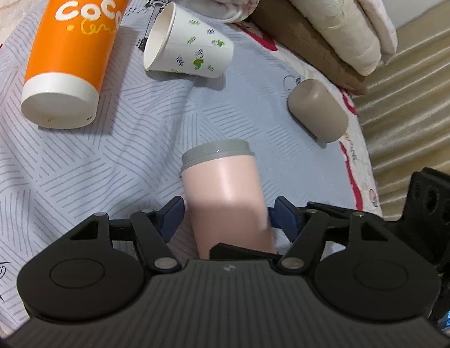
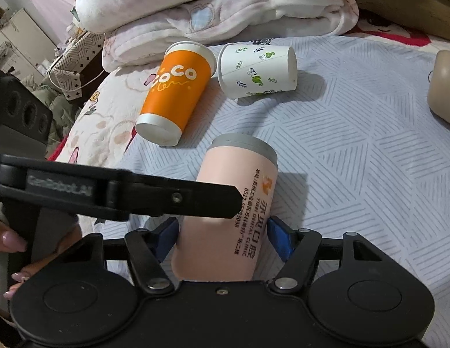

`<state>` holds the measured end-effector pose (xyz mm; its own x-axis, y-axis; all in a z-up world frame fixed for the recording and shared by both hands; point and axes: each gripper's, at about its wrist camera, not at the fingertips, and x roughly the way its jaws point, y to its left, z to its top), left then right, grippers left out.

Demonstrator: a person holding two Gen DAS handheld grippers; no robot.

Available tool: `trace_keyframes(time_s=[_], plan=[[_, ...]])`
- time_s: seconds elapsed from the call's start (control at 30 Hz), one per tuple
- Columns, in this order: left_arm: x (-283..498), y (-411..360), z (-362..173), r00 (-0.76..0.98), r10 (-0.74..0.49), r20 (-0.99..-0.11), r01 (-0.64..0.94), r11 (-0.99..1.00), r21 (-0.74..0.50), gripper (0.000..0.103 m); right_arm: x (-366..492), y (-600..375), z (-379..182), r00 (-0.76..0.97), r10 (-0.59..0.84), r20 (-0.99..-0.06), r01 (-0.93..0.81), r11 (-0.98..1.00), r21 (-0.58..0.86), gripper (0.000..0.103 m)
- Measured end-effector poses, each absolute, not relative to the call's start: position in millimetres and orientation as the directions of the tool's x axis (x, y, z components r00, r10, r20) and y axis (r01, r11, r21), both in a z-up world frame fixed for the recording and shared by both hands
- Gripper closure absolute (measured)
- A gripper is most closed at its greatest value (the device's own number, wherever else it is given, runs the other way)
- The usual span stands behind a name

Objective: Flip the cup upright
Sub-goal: 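Lift and rotate the tumbler lid-up with the right gripper while the left tool moves alongside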

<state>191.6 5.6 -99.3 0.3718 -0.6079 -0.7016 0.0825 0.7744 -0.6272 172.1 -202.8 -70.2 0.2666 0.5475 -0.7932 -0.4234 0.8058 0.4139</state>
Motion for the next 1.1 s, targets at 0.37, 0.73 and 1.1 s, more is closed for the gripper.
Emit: trace_keyframes(time_s=[0.37,0.73,1.1], plan=[[191.2,-1.3,-103.1,0.376,-0.602,-0.705,0.102,0.783,-0.614,0.039,175.0,-207.4,-76.4,0.256,0.584,-0.77,-0.401,0.789,0.465,0.031],[173.4,-18.4,-82.6,0.428,-0.549,-0.718,0.237,0.835,-0.497,0.04,158.1,-202.6,-68.1,0.325,0.554,-0.766,-0.446,0.804,0.393,0.031],[165.5,-9.1,-67.0,0.478,-0.569,-0.67,0.274,0.821,-0.502,0.044,144.0,-193.0,-57.9,0.428,0.507,-0.748,-0.519,0.816,0.256,0.033]])
